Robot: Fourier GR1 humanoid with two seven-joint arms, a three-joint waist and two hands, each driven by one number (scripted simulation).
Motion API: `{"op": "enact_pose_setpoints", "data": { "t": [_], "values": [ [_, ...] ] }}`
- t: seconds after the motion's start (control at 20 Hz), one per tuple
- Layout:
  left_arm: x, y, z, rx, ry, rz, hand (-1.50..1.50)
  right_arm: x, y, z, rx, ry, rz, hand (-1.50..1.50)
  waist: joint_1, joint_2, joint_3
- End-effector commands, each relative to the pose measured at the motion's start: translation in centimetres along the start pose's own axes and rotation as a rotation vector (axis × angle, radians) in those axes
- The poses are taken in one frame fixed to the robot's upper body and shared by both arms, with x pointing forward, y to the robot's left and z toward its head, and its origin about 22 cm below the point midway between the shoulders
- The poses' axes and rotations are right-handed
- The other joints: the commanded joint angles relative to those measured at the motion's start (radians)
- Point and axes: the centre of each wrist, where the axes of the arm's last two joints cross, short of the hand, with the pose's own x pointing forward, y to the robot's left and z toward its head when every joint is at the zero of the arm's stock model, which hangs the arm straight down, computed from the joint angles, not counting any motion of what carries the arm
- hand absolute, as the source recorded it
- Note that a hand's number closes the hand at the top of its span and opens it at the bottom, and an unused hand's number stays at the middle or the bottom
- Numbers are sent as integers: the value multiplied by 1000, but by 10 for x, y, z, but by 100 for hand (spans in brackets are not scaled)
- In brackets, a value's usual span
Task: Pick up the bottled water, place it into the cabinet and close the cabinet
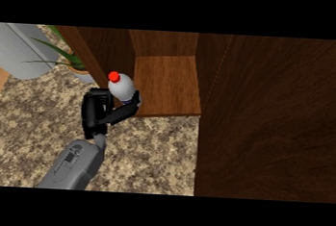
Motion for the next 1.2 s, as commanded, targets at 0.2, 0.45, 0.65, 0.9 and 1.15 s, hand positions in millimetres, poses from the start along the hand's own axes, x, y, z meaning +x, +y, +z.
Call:
{"op": "enact_pose_setpoints", "data": {
  "t": [0.2, 0.45, 0.65, 0.9, 1.15],
  "values": [
    [46, -57, -33, -127, -92, -60, -150, 13, 12, -10, 37, -37, -16, -150, -55, 32, -6],
    [40, -48, -32, -124, -51, -79, -150, 11, 5, -11, 56, -35, -10, -150, -79, 38, -7],
    [54, -48, -38, -113, -81, -75, -150, 4, 10, -15, 63, -42, -39, -150, -74, 39, -6],
    [68, -52, -32, -151, -142, 7, -150, 11, 8, -15, 70, -41, -12, -150, -79, 31, -9],
    [78, -57, -26, -205, -207, 63, -150, 8, 5, -20, 70, -48, -4, -150, -68, 34, -10]
  ]
}}
